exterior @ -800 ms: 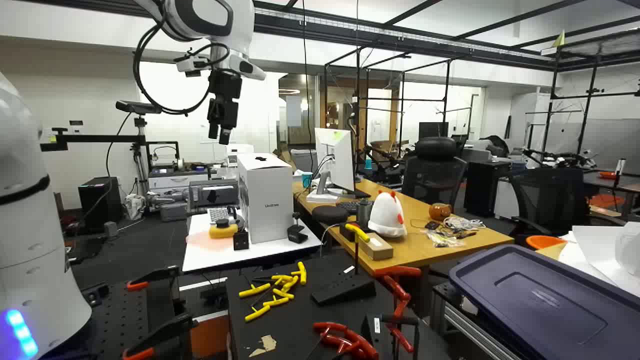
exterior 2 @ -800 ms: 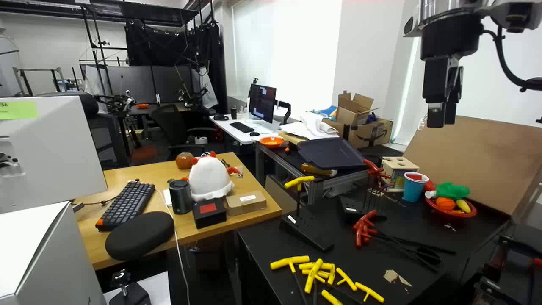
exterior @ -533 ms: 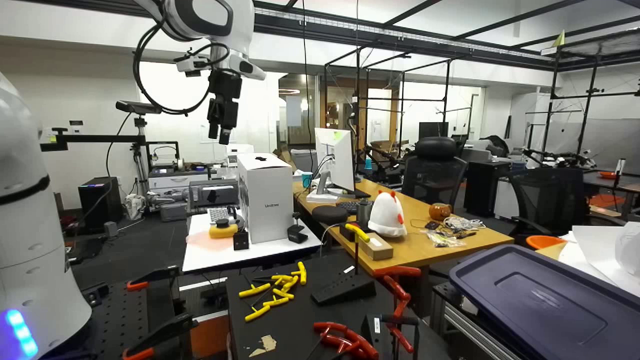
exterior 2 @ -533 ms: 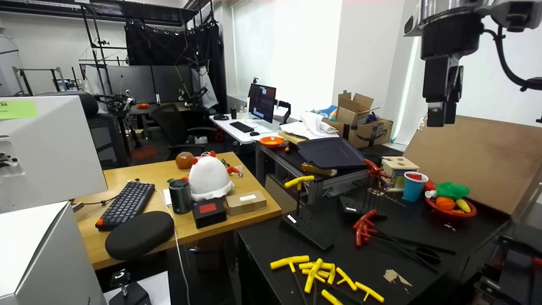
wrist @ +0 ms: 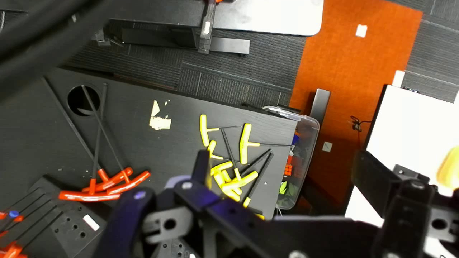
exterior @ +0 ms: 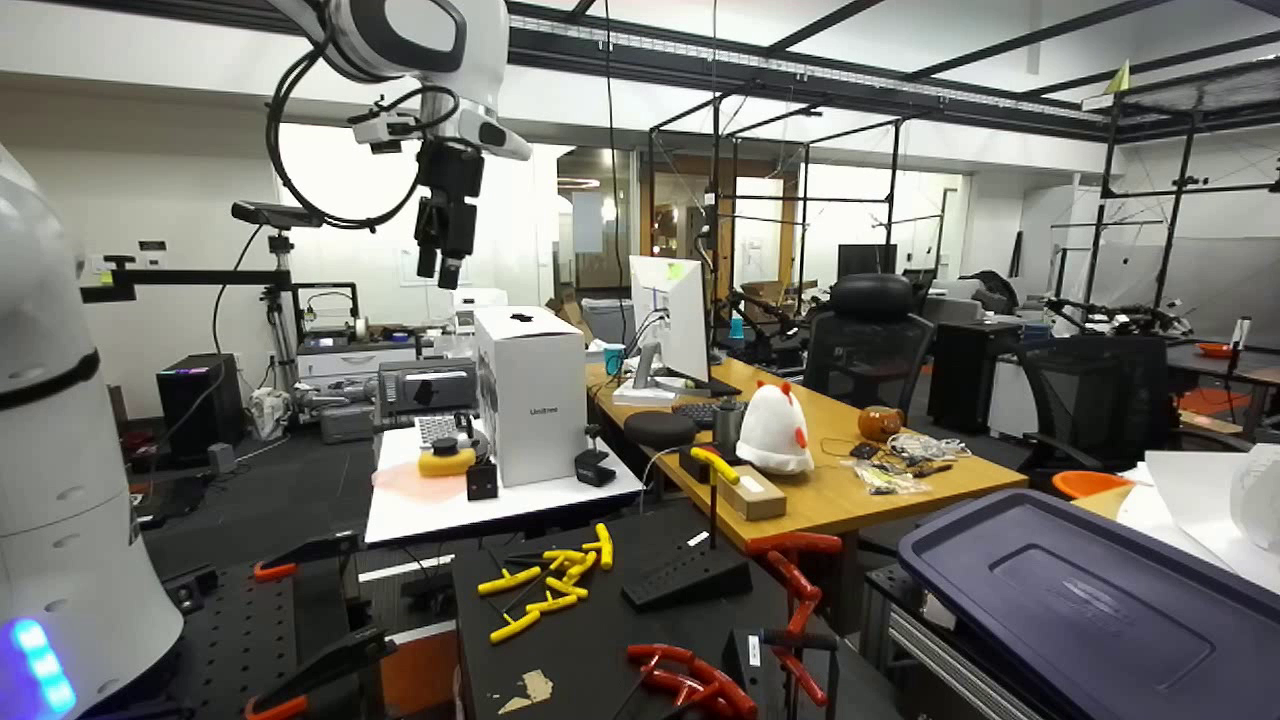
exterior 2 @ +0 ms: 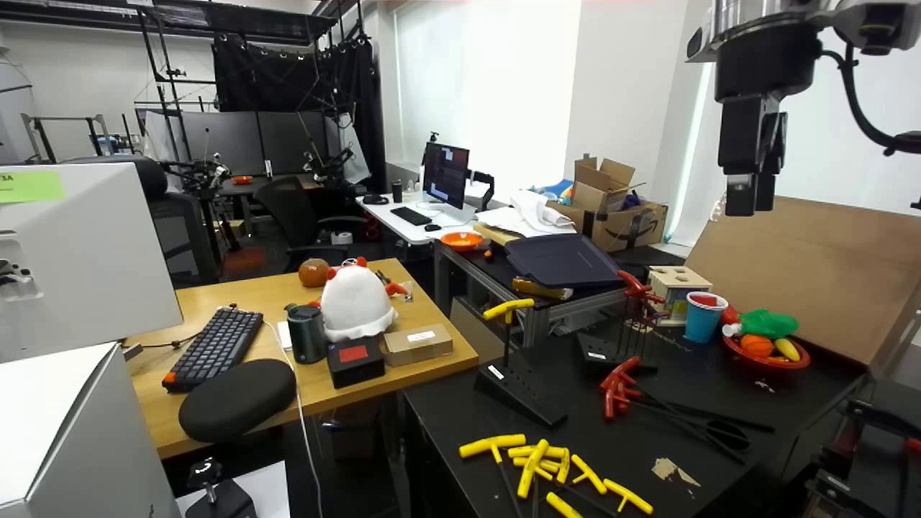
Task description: Put the yellow object on the table
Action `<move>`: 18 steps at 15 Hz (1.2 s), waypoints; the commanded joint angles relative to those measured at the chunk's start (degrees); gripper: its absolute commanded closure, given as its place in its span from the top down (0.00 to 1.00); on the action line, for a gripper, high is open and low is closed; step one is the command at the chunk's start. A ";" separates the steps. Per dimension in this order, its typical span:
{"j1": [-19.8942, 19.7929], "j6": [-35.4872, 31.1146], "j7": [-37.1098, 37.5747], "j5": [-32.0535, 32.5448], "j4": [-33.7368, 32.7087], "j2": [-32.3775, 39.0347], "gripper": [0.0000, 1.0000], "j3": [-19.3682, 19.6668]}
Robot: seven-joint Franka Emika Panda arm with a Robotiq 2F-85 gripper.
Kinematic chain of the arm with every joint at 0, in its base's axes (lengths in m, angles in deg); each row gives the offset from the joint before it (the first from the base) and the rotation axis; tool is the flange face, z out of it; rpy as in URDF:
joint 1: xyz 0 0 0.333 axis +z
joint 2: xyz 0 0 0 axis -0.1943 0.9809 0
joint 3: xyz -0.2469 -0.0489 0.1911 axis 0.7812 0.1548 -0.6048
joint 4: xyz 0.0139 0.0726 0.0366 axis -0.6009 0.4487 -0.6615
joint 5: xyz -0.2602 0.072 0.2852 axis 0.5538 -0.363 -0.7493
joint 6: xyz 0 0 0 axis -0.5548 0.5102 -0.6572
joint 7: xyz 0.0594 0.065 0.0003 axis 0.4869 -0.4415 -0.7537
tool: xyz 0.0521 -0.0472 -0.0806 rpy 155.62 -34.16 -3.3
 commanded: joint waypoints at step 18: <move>-0.14 -6.07 1.06 0.17 -5.90 11.55 1.00 -2.02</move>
